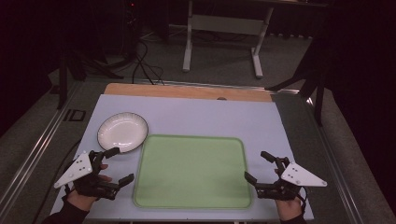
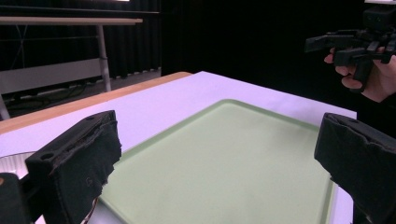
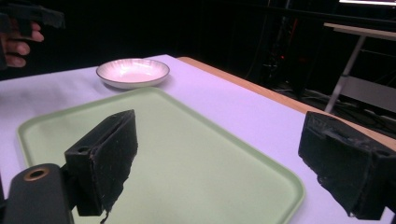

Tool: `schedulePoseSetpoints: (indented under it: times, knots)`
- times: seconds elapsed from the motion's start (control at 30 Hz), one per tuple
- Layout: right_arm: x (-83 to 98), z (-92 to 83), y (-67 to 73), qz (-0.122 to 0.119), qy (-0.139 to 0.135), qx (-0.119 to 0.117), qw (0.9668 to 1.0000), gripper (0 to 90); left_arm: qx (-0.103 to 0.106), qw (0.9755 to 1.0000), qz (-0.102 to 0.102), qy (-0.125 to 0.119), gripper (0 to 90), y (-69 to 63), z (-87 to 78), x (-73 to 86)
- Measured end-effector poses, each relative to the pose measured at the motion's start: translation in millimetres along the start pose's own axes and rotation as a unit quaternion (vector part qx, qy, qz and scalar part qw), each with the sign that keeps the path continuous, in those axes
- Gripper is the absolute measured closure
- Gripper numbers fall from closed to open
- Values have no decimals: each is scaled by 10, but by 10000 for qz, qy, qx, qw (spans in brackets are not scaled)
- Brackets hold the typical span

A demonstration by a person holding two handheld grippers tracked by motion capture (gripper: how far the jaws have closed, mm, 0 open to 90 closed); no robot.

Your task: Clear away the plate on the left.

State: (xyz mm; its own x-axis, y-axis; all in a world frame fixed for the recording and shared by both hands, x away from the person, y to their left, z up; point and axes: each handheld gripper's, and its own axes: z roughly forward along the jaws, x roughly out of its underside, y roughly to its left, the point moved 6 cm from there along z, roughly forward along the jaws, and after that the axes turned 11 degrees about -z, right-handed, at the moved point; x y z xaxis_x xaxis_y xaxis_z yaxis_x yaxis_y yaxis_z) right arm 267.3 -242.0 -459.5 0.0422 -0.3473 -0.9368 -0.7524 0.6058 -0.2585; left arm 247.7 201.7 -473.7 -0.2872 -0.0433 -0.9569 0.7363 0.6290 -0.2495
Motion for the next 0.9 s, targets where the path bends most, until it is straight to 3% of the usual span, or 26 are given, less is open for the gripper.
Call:
schedulePoseSetpoints:
  times: [0.37,0.5,0.53,0.67,0.73,0.77,0.9]
  knots:
    - [25,-27,0,-36,52,89,9999,124,115,9997,-18,227,8,-51,88,46]
    - [25,-31,4,-9,31,58,10000,123,227,9982,-249,491,7,-90,121,59]
    - [20,-38,12,-21,34,51,10000,123,344,9970,-365,587,7,-124,130,50]
    - [6,-41,27,-33,26,39,10000,123,333,9965,-219,734,7,-190,138,34]
    - [-3,-46,40,-72,36,26,10000,122,452,9953,-236,825,7,-241,140,30]
    - [-14,-53,53,-107,33,7,9999,122,568,9935,-300,935,7,-273,156,26]
    - [-45,-71,65,-114,-39,20,9999,122,755,9924,-222,945,6,-362,144,-66]
